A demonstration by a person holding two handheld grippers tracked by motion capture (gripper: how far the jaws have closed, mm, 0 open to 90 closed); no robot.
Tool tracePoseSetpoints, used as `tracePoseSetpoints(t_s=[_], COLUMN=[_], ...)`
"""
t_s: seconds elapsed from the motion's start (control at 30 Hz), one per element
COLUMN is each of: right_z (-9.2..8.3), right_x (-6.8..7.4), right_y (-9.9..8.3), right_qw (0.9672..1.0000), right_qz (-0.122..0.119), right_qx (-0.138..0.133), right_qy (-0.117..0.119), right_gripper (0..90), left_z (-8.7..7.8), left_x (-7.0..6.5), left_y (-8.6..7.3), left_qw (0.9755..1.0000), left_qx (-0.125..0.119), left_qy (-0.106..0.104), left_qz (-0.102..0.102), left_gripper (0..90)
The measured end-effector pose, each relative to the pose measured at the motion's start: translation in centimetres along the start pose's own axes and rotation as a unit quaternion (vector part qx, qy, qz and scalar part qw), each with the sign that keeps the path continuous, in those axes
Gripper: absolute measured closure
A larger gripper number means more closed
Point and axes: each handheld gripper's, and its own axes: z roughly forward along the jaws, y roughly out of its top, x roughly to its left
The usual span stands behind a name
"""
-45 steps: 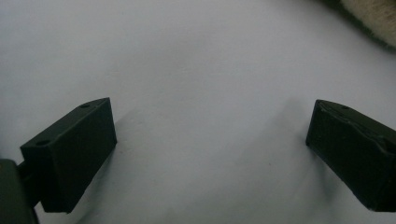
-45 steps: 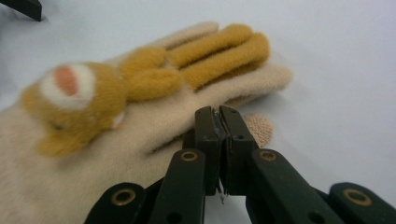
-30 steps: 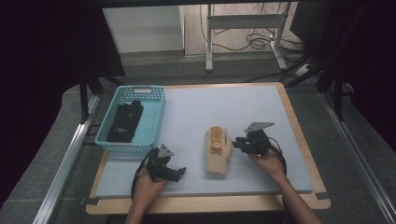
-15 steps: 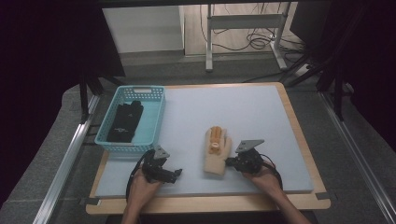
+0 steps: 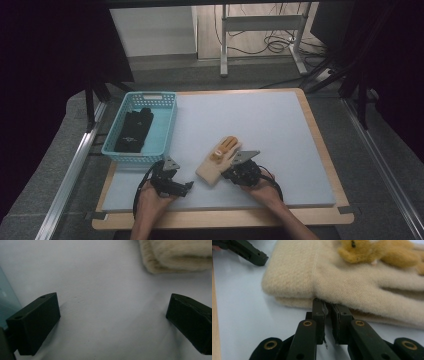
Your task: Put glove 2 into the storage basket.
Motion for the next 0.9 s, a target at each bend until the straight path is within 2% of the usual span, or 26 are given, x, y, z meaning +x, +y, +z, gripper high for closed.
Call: tracePoseSetpoints(t_s=[0.13,0.23,0.37,0.47,0.7,0.9], right_z=[-0.1,-1.1,-2.9,-4.3,-7.1,-8.7], right_x=[0.1,-0.1,-1.2,-2.5,-5.1,-7.1], right_y=[0.1,-0.1,-0.9,-1.8,-4.1,-6.1], right_qw=[1.0,1.0,0.9994,0.9981,0.9921,0.9848], right_qz=[-0.002,-0.003,0.007,0.025,0.055,0.086], right_qx=[0.001,-0.004,-0.012,-0.018,-0.011,-0.009], right_qy=[0.001,-0.007,-0.031,-0.053,-0.112,-0.151], right_gripper=[77.2,73.6,65.5,56.7,33.6,24.3], left_z=[0.0,0.0,0.0,0.0,0.0,0.0], left_x=[0.0,0.1,0.1,0.1,0.1,0.1], left_y=[0.0,0.0,-0.1,-0.1,-0.1,-0.1], left_qw=[1.0,1.0,1.0,1.0,1.0,1.0], left_qx=[0.0,-0.001,-0.002,-0.003,-0.002,-0.003], left_qy=[-0.001,-0.002,-0.003,-0.003,-0.003,-0.003], left_qz=[-0.001,-0.003,-0.003,-0.004,-0.004,-0.004], left_gripper=[0.0,0.0,0.0,0.0,0.0,0.0])
